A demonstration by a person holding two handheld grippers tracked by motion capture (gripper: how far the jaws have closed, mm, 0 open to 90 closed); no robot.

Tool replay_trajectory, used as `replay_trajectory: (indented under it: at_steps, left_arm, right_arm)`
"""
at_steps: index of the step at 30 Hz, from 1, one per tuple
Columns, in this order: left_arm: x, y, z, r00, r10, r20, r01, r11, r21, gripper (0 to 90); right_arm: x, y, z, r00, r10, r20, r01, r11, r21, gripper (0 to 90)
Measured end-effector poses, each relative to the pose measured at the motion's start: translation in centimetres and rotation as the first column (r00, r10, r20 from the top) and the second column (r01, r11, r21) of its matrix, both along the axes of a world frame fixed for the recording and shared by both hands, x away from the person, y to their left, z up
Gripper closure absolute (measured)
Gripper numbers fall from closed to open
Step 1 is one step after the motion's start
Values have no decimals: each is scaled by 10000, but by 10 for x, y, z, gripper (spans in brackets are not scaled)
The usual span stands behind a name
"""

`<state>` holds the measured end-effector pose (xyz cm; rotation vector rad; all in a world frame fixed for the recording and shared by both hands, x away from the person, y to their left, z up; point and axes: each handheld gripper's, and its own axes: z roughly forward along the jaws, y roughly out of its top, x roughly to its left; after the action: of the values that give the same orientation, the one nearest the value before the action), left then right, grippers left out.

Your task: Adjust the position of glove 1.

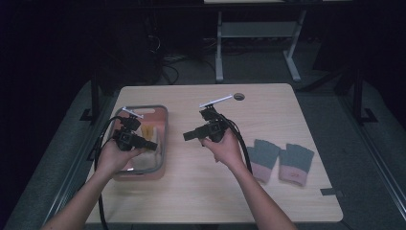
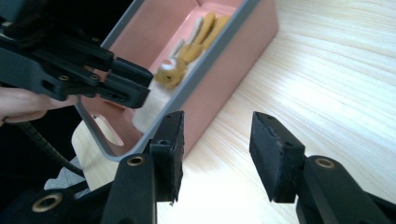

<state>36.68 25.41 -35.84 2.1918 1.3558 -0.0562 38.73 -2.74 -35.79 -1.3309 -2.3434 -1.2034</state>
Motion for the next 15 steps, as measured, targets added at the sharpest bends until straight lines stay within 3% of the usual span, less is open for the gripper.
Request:
replay_trajectory:
  at_steps: [15]
  left_arm:
    - [-5, -42, 20, 9964, -624, 573, 633, 9979, -138, 612]
  right_arm:
    - [-7, -51, -4, 9979, -643, -7, 643, 9976, -246, 507]
